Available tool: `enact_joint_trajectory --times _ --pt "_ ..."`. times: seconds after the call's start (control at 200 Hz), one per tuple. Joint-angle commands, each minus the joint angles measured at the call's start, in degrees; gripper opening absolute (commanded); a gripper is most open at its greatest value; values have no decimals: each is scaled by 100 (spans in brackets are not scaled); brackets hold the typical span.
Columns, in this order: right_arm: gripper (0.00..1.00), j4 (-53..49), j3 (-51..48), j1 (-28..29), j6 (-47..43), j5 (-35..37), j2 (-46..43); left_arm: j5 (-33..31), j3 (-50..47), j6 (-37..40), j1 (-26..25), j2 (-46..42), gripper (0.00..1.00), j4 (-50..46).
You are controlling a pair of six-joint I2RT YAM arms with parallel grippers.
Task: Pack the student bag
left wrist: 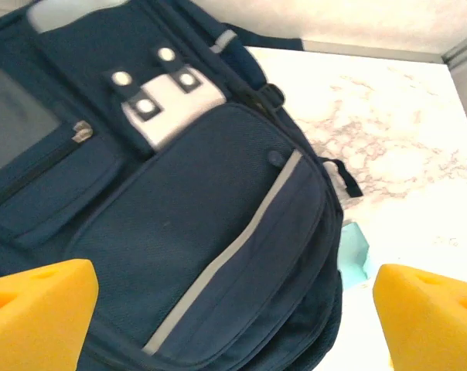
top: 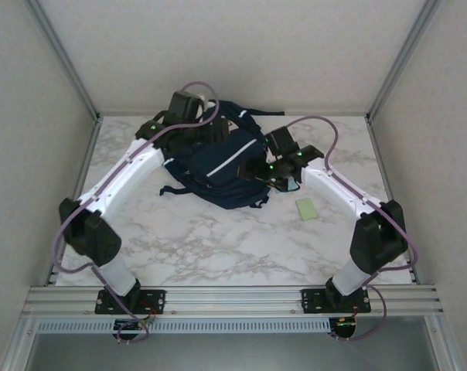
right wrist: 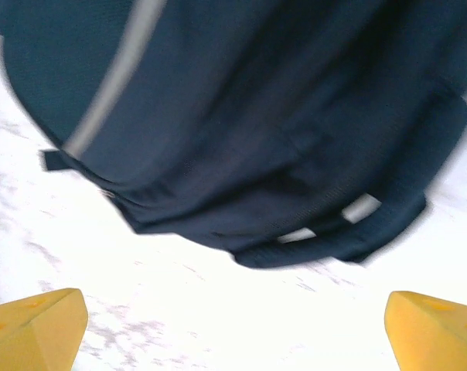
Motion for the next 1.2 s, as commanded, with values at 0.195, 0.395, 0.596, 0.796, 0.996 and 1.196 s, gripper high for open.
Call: enact_joint_trajectory --times 0.195,0.395,0.596,0.796,0.996,1.196 --pt "99 56 -657 224 4 672 -419 -294 -2025 -1003 1137 -382 90 1415" --pt "98 802 -1286 482 492 818 -572 561 -2512 -1430 1644 455 81 2724" --pt "98 1317 -1704 566 630 895 -709 742 -2102 -1926 1733 1423 80 3088" --pt "97 1578 -1846 588 596 1240 -604 972 -1473 -2216 1824 2395 52 3008" --pt "96 2431 -1645 585 342 1320 135 955 -2197 -2335 1842 2002 0 3361" --pt "85 2491 -301 501 21 1409 1300 882 -3952 -2892 1834 535 0 3947"
